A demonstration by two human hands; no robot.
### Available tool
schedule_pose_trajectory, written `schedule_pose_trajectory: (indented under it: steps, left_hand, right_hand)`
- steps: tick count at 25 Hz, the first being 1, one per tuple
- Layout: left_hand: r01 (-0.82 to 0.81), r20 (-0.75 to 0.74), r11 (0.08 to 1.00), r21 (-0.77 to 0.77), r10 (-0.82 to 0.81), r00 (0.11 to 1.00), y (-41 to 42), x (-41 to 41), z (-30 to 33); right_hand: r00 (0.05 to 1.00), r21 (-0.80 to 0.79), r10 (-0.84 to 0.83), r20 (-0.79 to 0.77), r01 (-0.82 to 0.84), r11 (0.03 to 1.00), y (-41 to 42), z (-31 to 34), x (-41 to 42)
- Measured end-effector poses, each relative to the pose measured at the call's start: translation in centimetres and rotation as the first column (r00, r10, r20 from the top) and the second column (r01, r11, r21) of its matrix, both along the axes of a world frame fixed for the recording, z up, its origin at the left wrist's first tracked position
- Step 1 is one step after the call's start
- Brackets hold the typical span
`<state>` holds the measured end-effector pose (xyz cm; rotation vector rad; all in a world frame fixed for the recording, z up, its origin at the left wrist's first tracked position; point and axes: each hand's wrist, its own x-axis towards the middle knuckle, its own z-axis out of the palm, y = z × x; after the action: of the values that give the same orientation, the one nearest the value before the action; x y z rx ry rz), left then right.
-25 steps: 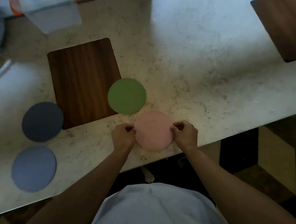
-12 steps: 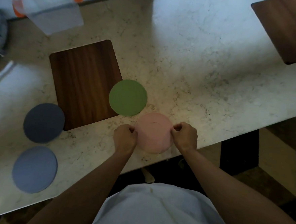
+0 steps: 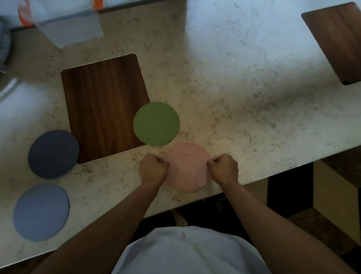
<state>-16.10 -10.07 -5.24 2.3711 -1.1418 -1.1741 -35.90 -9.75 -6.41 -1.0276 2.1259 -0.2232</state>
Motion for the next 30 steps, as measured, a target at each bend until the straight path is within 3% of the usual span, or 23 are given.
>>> schedule_pose_trajectory:
  steps: [6,10,13,21,30]
  left_hand:
    - [-0.089,-0.164,0.996,0.013,0.09,0.982,-0.5,1.6,0.3]
    - [-0.087,-0.262,0.994,-0.067,0.066,0.963,-1.7,3.9,1.1]
    - [-0.176,-0.311,0.978,-0.114,0.133,0.941,-4.1,5.9,1.8]
    - [-0.298,-0.252,0.946,-0.131,0.259,0.933,-10.2,10.1,0.5]
    - [-0.177,-0.063,0.963,-0.202,0.168,0.984,-11.0,10.2,-2.2]
  right_hand:
    - [0.996,-0.077,-0.003,0.092,0.011,0.997,-0.2,0.2,-0.3]
    - [0.987,-0.186,0.108,0.115,-0.086,0.979,-2.9,1.4,0.4]
    - [0.979,-0.232,0.169,0.113,-0.139,0.963,-6.7,2.0,2.3]
    - [0.943,-0.219,0.331,0.034,-0.316,0.923,-14.7,1.0,7.4]
    - [0.954,-0.209,0.296,-0.034,-0.297,0.932,-15.8,0.0,9.0]
